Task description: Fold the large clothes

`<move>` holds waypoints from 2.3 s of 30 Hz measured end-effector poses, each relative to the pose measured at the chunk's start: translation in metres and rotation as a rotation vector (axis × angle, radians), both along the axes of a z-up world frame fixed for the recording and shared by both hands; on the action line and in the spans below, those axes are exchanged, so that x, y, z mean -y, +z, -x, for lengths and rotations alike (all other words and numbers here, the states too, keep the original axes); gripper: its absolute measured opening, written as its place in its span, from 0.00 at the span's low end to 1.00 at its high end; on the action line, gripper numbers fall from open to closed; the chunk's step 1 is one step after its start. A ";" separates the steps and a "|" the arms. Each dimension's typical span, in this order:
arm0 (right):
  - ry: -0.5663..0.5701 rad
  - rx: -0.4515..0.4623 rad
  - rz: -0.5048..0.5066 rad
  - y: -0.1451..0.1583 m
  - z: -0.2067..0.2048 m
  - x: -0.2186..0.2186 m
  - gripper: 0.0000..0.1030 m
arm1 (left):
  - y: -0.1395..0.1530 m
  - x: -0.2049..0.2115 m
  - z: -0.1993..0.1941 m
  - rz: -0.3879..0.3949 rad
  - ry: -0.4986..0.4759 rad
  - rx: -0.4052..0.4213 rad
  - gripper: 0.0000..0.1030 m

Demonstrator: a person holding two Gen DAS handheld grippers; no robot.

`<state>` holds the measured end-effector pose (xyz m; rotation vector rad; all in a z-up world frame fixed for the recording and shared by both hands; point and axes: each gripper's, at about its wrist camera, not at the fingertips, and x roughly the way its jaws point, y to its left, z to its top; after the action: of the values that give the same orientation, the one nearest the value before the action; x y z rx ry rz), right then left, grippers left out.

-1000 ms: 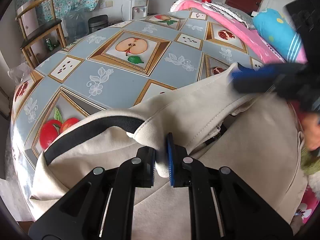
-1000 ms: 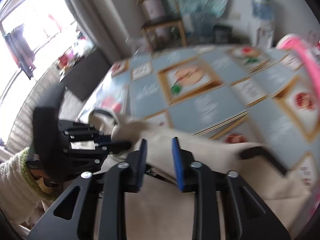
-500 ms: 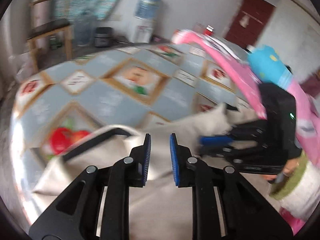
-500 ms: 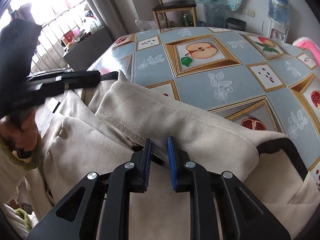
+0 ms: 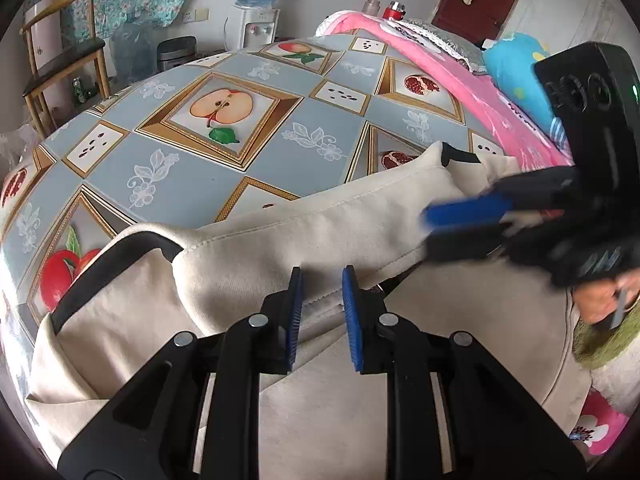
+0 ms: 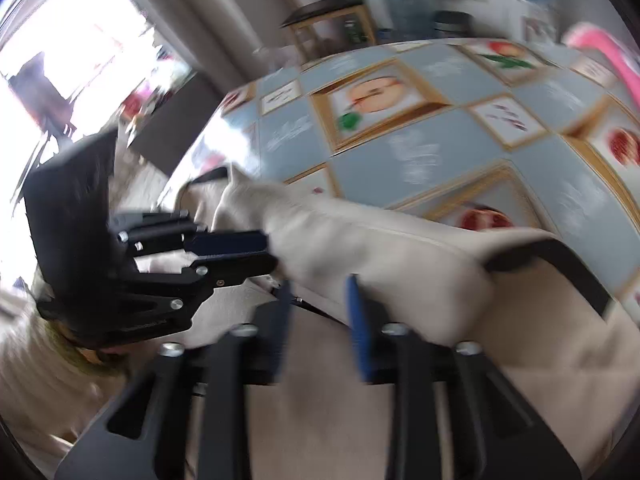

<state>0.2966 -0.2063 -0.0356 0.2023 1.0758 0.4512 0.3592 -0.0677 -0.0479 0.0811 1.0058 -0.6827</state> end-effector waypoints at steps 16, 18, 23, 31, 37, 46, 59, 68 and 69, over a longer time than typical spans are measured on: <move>-0.080 -0.054 0.234 -0.023 -0.018 -0.002 0.12 | -0.002 -0.009 -0.002 0.053 0.048 -0.001 0.18; -0.065 0.008 0.346 -0.025 -0.021 -0.015 0.12 | -0.002 -0.007 -0.005 0.041 0.056 0.003 0.13; -0.016 0.041 0.425 -0.025 -0.003 -0.013 0.18 | -0.004 -0.010 0.001 0.014 0.047 0.020 0.12; -0.192 0.074 0.214 0.028 0.023 0.031 0.47 | -0.004 -0.011 0.005 0.009 0.050 0.030 0.12; -0.030 0.140 0.177 0.013 -0.003 -0.054 0.45 | -0.003 -0.012 0.005 0.011 0.053 0.028 0.12; 0.009 0.128 0.249 -0.031 0.000 -0.068 0.43 | 0.018 -0.073 0.011 0.042 0.212 0.053 0.11; -0.029 0.142 0.209 -0.004 0.014 -0.035 0.42 | -0.003 -0.024 -0.009 -0.078 0.143 0.046 0.12; -0.186 0.050 0.282 -0.019 0.002 0.014 0.42 | -0.004 -0.029 -0.009 -0.048 0.147 0.045 0.12; -0.195 0.068 0.280 -0.011 0.005 0.012 0.41 | -0.004 -0.028 -0.010 -0.049 0.146 0.047 0.12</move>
<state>0.2917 -0.2187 -0.0465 0.0422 1.0286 0.1291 0.3688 -0.0395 -0.0523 0.0656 0.9728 -0.5206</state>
